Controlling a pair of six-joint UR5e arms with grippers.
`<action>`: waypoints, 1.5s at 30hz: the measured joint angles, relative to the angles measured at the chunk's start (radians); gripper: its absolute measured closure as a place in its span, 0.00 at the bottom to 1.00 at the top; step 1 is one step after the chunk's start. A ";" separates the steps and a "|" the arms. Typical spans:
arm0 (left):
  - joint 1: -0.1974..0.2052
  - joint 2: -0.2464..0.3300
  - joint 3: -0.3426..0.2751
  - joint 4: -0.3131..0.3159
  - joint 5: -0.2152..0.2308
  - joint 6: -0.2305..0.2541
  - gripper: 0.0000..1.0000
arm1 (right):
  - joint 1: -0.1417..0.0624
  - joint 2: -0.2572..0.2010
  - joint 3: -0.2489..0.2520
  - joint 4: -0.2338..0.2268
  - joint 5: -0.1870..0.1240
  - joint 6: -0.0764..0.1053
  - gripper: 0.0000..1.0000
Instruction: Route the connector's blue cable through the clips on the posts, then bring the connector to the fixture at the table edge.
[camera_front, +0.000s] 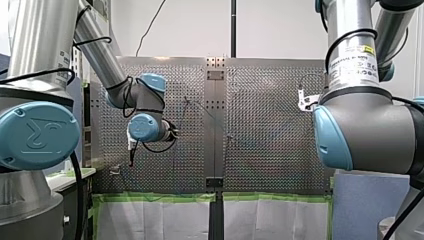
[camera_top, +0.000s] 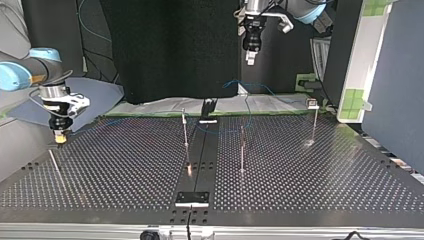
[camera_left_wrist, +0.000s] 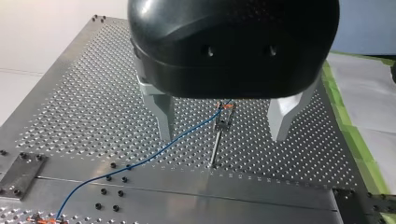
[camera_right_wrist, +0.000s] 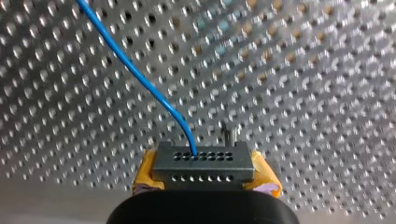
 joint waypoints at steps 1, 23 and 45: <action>0.000 0.000 0.000 -0.002 0.000 0.002 0.00 | 0.000 0.002 -0.003 0.002 -0.007 0.001 1.00; 0.004 0.000 0.001 -0.010 -0.002 0.005 0.00 | -0.016 -0.002 -0.035 0.056 -0.092 -0.006 1.00; 0.005 0.000 0.001 -0.011 -0.001 0.009 0.00 | -0.050 -0.010 -0.036 0.052 -0.068 0.010 1.00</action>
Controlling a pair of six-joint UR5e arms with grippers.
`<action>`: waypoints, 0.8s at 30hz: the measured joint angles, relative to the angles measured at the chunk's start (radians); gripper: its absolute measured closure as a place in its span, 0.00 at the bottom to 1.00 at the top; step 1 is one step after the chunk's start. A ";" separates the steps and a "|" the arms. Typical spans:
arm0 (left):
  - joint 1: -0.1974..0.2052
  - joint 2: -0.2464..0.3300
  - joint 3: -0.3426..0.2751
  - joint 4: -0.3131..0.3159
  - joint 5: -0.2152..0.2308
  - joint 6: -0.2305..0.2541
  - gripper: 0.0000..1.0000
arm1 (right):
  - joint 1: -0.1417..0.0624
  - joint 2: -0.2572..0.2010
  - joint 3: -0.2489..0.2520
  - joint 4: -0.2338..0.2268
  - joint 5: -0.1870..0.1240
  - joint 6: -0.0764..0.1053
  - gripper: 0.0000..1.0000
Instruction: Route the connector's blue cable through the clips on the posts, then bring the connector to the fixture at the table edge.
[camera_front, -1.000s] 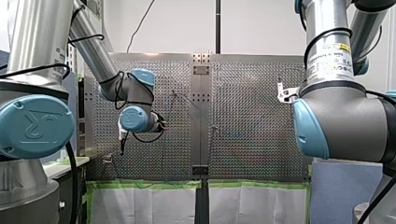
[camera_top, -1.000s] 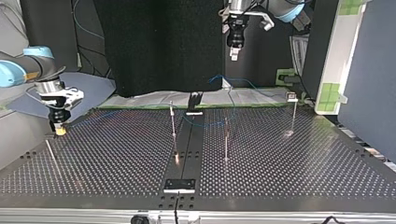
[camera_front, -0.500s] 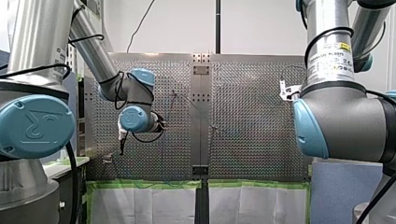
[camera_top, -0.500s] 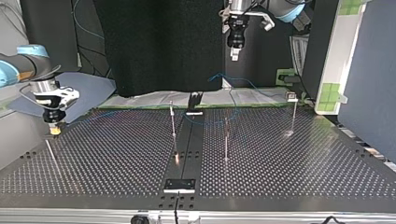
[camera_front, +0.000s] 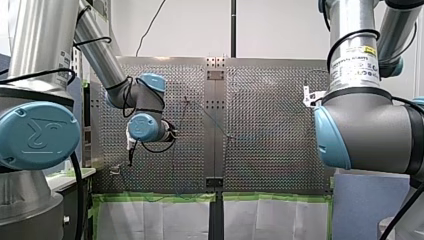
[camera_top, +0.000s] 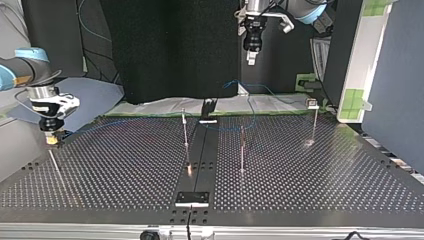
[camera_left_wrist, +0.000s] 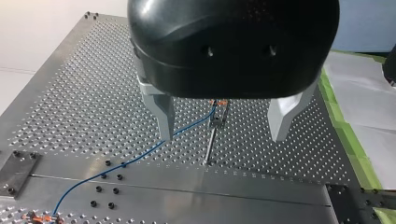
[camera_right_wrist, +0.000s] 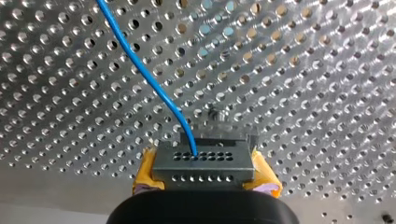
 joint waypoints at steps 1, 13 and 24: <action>0.000 0.000 0.000 0.000 0.000 0.000 0.00 | -0.001 0.000 0.000 -0.003 0.000 0.002 1.00; 0.000 0.000 0.000 -0.001 0.000 0.002 0.00 | -0.003 0.028 -0.013 -0.011 -0.001 0.005 1.00; 0.001 0.000 0.002 -0.002 -0.001 0.003 0.00 | 0.004 0.031 -0.027 -0.012 -0.015 0.006 1.00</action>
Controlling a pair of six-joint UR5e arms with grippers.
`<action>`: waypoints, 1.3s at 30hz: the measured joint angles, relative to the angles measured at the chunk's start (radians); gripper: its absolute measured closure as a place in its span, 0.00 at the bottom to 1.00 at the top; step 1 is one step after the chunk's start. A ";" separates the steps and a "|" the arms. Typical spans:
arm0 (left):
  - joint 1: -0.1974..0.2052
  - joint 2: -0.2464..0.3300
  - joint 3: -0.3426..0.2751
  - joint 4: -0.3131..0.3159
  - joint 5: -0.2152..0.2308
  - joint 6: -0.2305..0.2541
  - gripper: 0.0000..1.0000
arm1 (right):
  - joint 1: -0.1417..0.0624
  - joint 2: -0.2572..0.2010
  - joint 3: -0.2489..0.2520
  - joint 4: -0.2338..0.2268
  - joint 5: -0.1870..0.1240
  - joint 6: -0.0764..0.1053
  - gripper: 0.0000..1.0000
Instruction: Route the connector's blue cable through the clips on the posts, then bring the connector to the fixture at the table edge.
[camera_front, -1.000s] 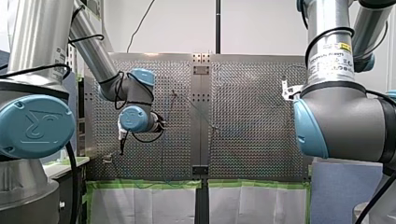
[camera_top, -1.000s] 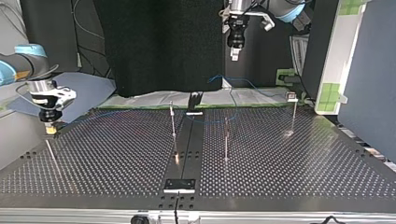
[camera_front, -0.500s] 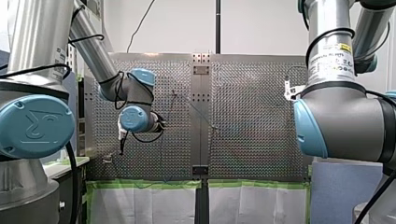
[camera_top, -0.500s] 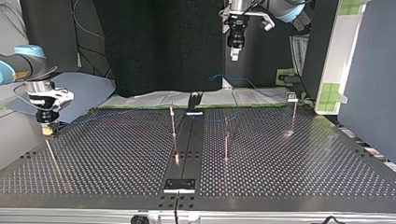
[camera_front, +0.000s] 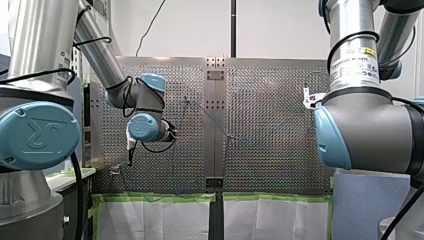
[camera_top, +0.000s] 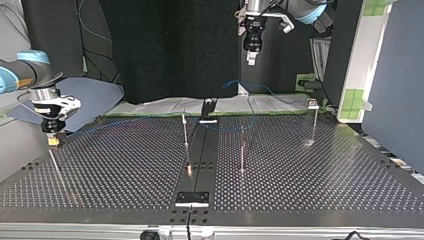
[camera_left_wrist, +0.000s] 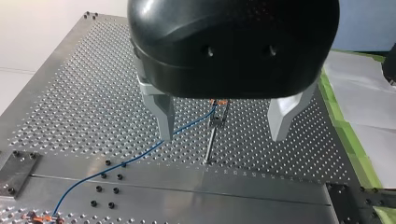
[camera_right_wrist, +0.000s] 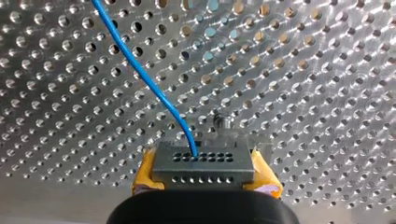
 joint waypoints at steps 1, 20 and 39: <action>0.000 0.000 0.000 0.000 0.000 0.000 0.00 | 0.000 0.000 -0.002 0.001 -0.002 0.000 1.00; 0.002 0.000 0.002 -0.002 0.001 0.003 0.00 | 0.005 0.002 -0.026 0.004 -0.034 0.008 1.00; 0.003 0.000 0.002 -0.003 -0.001 0.003 0.00 | -0.001 0.000 -0.027 0.021 -0.034 0.016 0.68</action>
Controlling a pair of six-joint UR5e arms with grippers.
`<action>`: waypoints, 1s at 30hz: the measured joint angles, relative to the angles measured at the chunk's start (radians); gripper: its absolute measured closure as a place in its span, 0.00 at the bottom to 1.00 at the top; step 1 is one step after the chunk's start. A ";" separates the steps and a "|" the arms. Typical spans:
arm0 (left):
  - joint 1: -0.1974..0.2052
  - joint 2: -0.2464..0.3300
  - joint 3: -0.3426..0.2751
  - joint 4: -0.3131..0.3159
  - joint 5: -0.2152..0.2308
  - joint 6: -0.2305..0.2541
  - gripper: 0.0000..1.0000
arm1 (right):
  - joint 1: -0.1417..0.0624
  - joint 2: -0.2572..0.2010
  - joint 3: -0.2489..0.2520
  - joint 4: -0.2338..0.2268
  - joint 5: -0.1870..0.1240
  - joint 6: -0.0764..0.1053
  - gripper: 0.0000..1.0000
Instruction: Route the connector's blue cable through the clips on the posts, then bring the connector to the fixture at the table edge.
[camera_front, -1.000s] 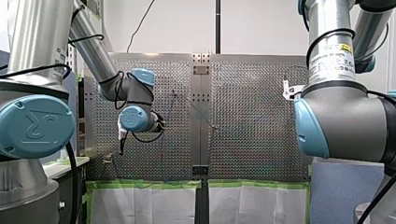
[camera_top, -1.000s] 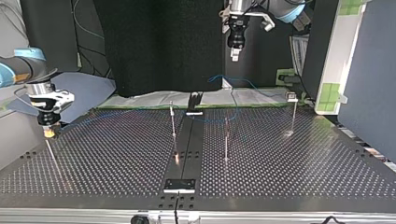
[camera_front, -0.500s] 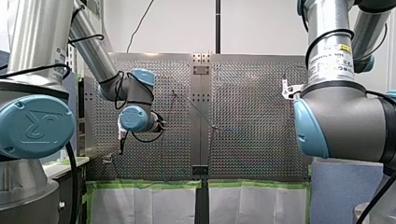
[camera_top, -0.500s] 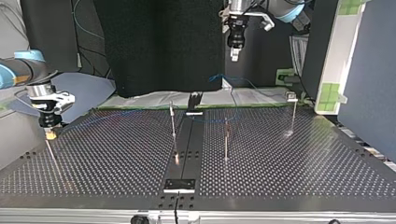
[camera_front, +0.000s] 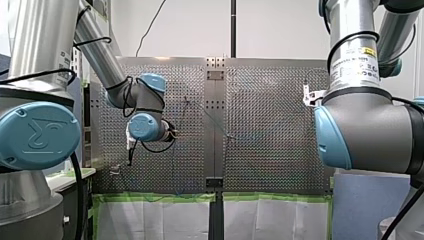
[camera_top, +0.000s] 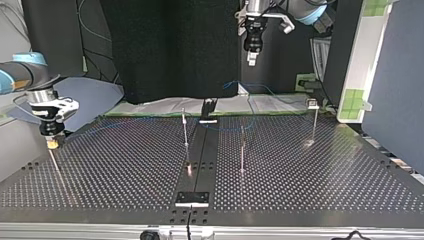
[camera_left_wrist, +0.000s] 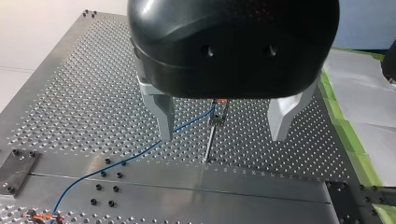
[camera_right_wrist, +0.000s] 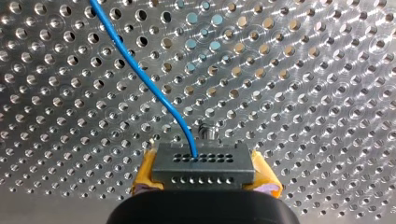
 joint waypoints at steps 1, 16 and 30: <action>0.000 0.000 0.000 0.000 0.000 0.000 0.00 | 0.000 0.000 0.000 0.000 0.000 0.000 0.68; 0.005 0.000 0.000 0.000 0.001 0.000 0.00 | 0.000 0.002 0.002 0.002 0.000 0.000 0.00; 0.005 0.000 0.000 0.000 0.001 0.000 0.00 | 0.000 0.000 0.000 0.000 0.000 0.000 0.00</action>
